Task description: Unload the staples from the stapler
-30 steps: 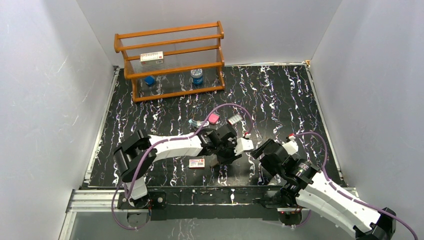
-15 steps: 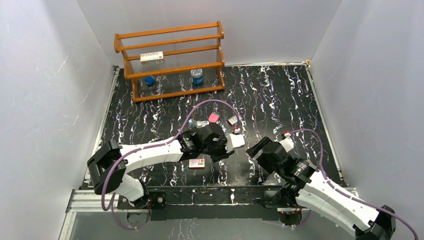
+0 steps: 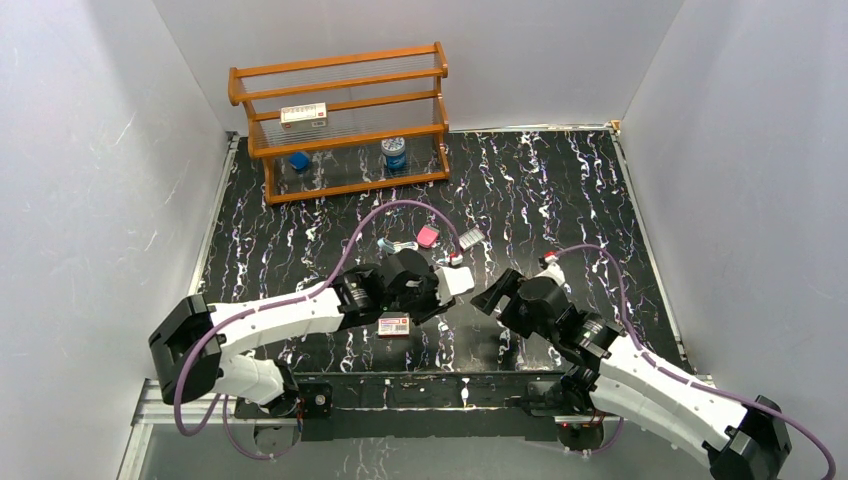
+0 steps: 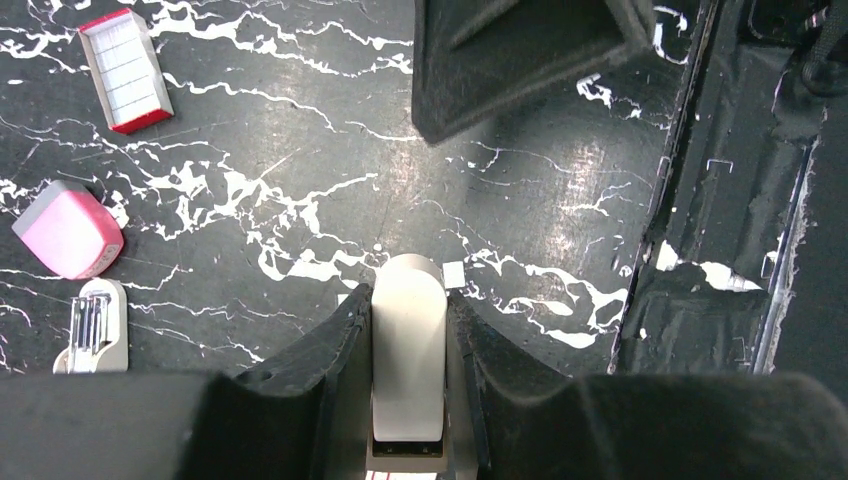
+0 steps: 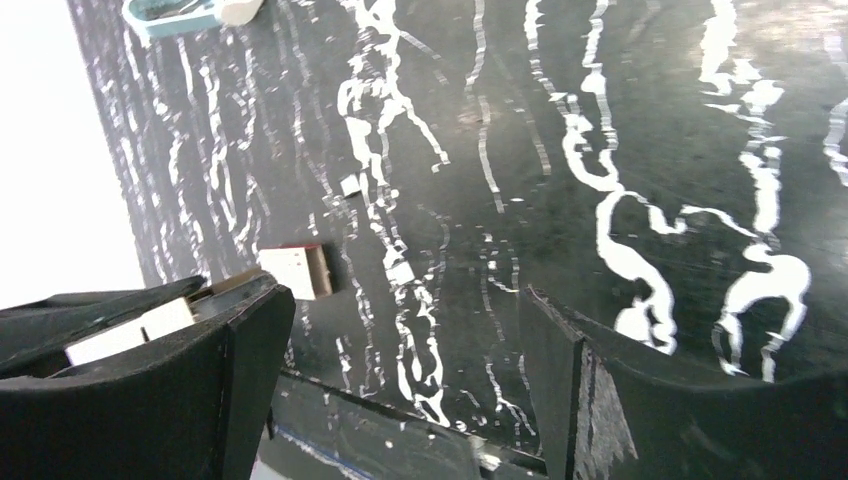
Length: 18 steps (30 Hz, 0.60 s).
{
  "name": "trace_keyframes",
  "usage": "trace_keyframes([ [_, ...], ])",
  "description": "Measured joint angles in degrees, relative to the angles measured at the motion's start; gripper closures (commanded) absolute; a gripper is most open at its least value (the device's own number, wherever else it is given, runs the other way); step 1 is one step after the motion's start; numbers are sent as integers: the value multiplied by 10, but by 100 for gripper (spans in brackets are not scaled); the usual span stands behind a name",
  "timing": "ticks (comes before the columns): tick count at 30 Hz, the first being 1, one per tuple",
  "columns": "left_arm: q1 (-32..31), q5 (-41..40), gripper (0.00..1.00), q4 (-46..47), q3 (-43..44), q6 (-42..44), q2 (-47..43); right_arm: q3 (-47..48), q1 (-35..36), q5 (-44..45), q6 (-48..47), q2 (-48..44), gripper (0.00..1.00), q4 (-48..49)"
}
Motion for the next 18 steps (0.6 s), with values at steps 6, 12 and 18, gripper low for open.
trace_keyframes([
  [6,0,2,100,51,-50,-14,-33,0,0,-69,-36,19,21,73],
  [12,1,12,100,101,-109,-28,-93,2,0,-134,-63,20,33,141],
  [18,3,33,100,149,-132,-37,-121,20,0,-195,-79,60,42,193],
])
